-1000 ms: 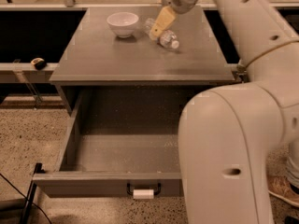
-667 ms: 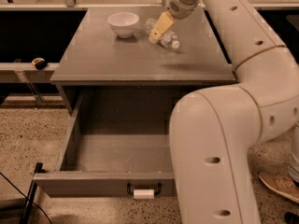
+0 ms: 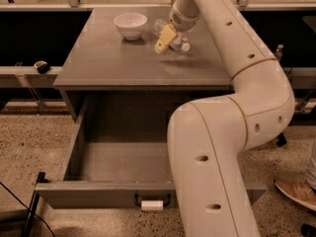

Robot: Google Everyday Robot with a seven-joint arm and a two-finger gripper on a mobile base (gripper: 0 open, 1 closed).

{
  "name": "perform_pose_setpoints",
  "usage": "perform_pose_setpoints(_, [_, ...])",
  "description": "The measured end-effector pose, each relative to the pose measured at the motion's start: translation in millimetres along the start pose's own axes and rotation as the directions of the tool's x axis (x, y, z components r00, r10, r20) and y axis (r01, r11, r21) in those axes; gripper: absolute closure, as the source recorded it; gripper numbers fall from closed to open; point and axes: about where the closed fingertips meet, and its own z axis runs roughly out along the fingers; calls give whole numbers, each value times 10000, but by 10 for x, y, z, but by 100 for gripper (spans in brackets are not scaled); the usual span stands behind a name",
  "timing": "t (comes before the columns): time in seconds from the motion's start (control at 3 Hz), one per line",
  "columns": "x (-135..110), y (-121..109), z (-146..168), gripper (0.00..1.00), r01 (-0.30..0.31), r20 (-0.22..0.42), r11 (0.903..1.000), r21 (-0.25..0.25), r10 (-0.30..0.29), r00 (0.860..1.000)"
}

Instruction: Place water bottle into top drawer

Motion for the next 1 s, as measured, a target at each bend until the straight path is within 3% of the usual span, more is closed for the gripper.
perform_pose_setpoints(0.33, [-1,30,187,38,-97,-80,9998,-158,96,9999])
perform_pose_setpoints(0.67, [56,11,234,69,-76,113,9989,-464,82,9999])
perform_pose_setpoints(1.0, [143,-15,-14,92,505,1164,9908,-1258,-358,9926])
